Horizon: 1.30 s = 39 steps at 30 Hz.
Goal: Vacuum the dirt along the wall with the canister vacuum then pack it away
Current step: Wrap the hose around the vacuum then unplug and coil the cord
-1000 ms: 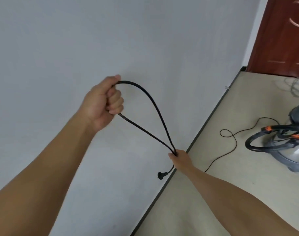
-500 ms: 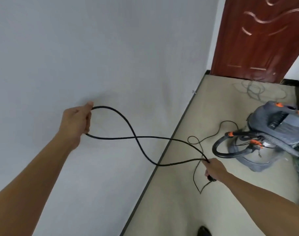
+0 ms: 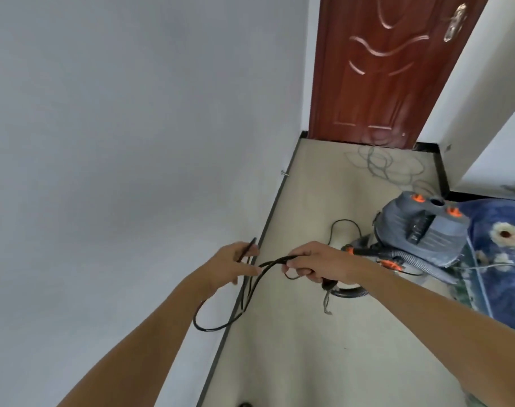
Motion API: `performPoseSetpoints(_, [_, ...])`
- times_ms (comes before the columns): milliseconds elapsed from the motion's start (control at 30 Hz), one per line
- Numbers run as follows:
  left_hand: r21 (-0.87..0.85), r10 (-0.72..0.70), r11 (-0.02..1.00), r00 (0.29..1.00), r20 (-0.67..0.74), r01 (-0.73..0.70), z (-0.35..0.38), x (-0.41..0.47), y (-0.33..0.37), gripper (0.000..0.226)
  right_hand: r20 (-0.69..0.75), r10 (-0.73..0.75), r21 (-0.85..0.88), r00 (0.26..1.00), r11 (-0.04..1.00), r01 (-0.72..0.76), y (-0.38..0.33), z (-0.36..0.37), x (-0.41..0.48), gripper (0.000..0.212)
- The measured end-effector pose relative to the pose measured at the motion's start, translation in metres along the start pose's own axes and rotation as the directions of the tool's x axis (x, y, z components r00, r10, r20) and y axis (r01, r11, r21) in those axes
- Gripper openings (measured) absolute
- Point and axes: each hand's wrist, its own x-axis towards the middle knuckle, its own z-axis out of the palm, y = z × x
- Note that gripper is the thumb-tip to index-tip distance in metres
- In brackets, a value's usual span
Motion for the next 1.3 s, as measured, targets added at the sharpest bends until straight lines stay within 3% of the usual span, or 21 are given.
performPoseSetpoints(67, [0.033, -0.025, 0.999, 0.988, 0.152, 0.02, 0.002, 0.028, 0.014, 0.037, -0.072, -0.022, 0.1, 0.997, 0.995, 0.03, -0.01, -0.021, 0.01, 0.023])
performPoseSetpoints(133, [0.111, 0.005, 0.993, 0.977, 0.213, -0.029, -0.002, 0.056, 0.028, 0.008, -0.163, -0.037, 0.128, 0.986, 0.99, 0.058, -0.017, -0.043, 0.019, 0.022])
performPoseSetpoints(267, [0.215, 0.136, 0.961, 0.974, 0.184, -0.175, -0.039, 0.121, 0.068, 0.029, -0.321, 0.016, -0.097, 0.947, 0.994, -0.05, -0.014, -0.091, 0.041, 0.027])
performPoseSetpoints(300, [0.176, 0.162, 0.966, 0.973, 0.162, -0.19, -0.054, 0.137, 0.08, 0.03, -0.339, 0.05, -0.099, 0.939, 0.991, -0.089, -0.011, -0.102, 0.046, 0.032])
performPoseSetpoints(400, [-0.139, 0.205, 0.972, 0.973, 0.105, -0.189, -0.103, 0.183, 0.123, 0.031, -0.38, 0.193, 0.177, 0.904, 0.975, -0.134, 0.0, -0.123, 0.056, 0.056])
performPoseSetpoints(467, [-0.351, 0.193, 0.922, 0.98, 0.047, -0.165, -0.14, 0.215, 0.152, 0.03, -0.436, 0.24, 0.177, 0.867, 0.968, -0.179, 0.018, -0.132, 0.059, 0.057])
performPoseSetpoints(533, [-0.429, 0.183, 0.887, 0.983, -0.01, -0.17, -0.173, 0.243, 0.182, 0.032, -0.533, 0.262, -0.023, 0.805, 0.946, -0.323, 0.058, -0.142, 0.058, 0.048])
performPoseSetpoints(600, [-0.404, 0.18, 0.895, 0.982, -0.062, -0.189, -0.198, 0.27, 0.205, 0.033, -0.631, 0.328, -0.093, 0.703, 0.868, -0.488, 0.107, -0.153, 0.045, 0.031])
performPoseSetpoints(700, [-0.286, 0.186, 0.938, 0.98, -0.065, -0.197, -0.207, 0.311, 0.229, 0.032, -0.716, 0.505, 0.037, 0.482, 0.717, -0.696, 0.157, -0.168, 0.023, 0.023])
performPoseSetpoints(767, [-0.213, 0.189, 0.958, 0.981, -0.038, -0.193, -0.194, 0.338, 0.238, 0.03, -0.721, 0.569, 0.144, 0.395, 0.681, -0.718, 0.174, -0.187, 0.027, 0.023])
performPoseSetpoints(833, [-0.167, 0.183, 0.968, 0.983, -0.03, -0.186, -0.168, 0.365, 0.244, 0.025, -0.677, 0.632, 0.354, 0.378, 0.729, -0.585, 0.17, -0.217, 0.044, 0.022])
performPoseSetpoints(900, [-0.169, 0.142, 0.974, 0.989, -0.042, -0.148, -0.136, 0.39, 0.245, 0.022, -0.636, 0.64, 0.518, 0.43, 0.768, -0.376, 0.149, -0.253, 0.066, 0.019])
performPoseSetpoints(1000, [-0.176, 0.065, 0.982, 0.998, -0.016, -0.067, -0.089, 0.425, 0.243, 0.014, -0.627, 0.577, 0.634, 0.524, 0.768, -0.087, 0.091, -0.31, 0.098, 0.018])
performPoseSetpoints(1067, [-0.118, 0.033, 0.992, 0.999, 0.013, -0.031, -0.063, 0.444, 0.237, 0.008, -0.586, 0.526, 0.733, 0.617, 0.668, 0.126, 0.047, -0.343, 0.111, 0.018])
performPoseSetpoints(1167, [-0.057, -0.015, 0.998, 0.997, 0.077, 0.019, -0.03, 0.464, 0.237, 0.01, -0.533, 0.412, 0.819, 0.739, 0.471, 0.327, -0.003, -0.389, 0.121, 0.025])
performPoseSetpoints(1233, [-0.092, -0.047, 0.994, 0.985, 0.167, 0.063, -0.009, 0.472, 0.244, 0.019, -0.537, 0.344, 0.832, 0.77, 0.366, 0.417, -0.03, -0.416, 0.122, 0.027])
performPoseSetpoints(1300, [-0.122, -0.072, 0.987, 0.964, 0.255, 0.106, 0.01, 0.48, 0.252, 0.013, -0.56, 0.309, 0.823, 0.769, 0.311, 0.475, -0.049, -0.443, 0.123, 0.026])
